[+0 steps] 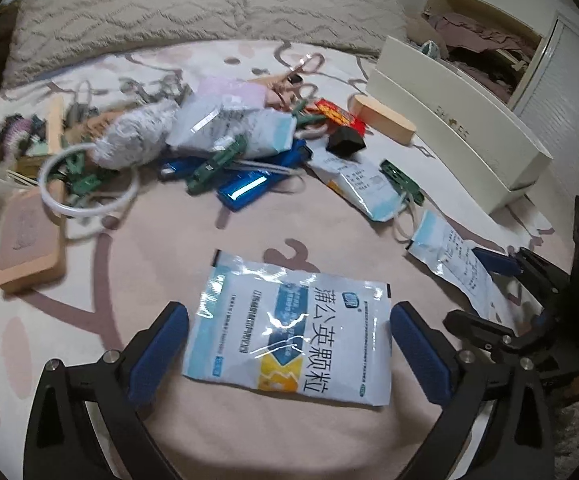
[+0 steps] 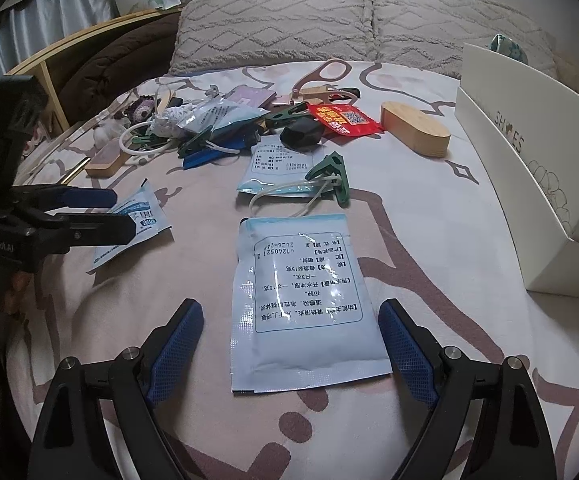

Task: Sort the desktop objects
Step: 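Close the left tool on the blue-white granule sachet while the right tool holds its sachet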

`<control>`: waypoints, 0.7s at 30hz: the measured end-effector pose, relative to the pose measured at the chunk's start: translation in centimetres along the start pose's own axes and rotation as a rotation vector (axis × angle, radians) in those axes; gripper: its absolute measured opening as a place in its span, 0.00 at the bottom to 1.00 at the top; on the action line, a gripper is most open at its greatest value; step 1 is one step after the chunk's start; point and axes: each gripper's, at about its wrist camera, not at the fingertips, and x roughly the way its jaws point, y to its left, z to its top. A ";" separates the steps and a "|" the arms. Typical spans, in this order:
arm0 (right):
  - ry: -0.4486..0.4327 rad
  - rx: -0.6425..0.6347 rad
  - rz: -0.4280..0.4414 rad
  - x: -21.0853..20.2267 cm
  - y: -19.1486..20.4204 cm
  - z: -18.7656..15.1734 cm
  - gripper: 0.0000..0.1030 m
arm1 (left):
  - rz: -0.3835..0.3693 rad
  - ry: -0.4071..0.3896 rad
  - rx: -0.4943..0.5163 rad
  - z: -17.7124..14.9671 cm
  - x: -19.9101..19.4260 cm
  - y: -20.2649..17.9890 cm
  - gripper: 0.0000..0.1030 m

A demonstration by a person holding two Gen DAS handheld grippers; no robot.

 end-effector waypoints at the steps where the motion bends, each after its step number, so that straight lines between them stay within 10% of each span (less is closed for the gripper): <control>1: 0.001 -0.001 -0.001 0.0 0.0 0.0 0.87 | -0.001 0.002 0.004 0.0 0.1 -0.1 0.99; 21: -0.008 0.028 0.014 -0.6 -0.8 0.9 1.00 | 0.050 0.042 0.200 -1.2 1.8 -3.7 1.00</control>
